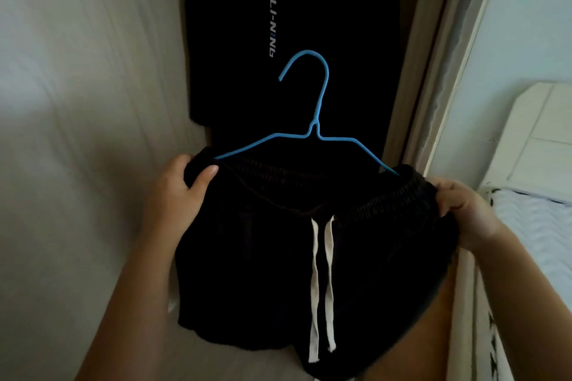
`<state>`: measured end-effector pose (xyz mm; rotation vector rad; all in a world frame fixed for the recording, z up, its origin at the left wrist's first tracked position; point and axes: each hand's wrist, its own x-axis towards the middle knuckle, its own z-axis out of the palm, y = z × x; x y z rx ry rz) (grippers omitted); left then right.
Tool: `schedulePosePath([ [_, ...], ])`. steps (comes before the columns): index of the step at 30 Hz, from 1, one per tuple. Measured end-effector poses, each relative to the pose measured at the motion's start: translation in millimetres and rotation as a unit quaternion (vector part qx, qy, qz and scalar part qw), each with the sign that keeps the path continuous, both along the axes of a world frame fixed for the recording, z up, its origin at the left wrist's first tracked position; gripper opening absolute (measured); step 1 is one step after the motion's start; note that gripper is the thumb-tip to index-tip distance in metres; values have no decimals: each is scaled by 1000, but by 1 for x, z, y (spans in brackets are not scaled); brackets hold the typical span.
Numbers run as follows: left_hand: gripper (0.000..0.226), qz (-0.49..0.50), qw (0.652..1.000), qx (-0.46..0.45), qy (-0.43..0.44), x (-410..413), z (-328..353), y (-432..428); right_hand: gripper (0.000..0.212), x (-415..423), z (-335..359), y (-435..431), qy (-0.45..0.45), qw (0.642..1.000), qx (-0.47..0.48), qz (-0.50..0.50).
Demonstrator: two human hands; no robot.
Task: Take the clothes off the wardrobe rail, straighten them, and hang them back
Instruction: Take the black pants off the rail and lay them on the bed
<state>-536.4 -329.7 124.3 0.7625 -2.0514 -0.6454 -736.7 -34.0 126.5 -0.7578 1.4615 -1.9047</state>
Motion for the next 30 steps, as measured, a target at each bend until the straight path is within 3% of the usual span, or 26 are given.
schedulePosePath([
  [5,33,-59,998,33,-5,-17,-39,17,54,18,-17,40,124,968,190,-109],
  [9,41,-159,985,51,-41,-40,-78,42,41,45,-45,88,147,915,326,-185],
  [15,33,-252,962,44,-94,-66,-118,120,20,96,-86,172,66,844,454,-277],
  [22,29,-361,919,48,-150,-73,-140,207,17,172,-127,253,-2,780,485,-395],
  [30,28,-557,817,27,-148,-28,-130,362,28,351,-131,366,-46,685,446,-574],
])
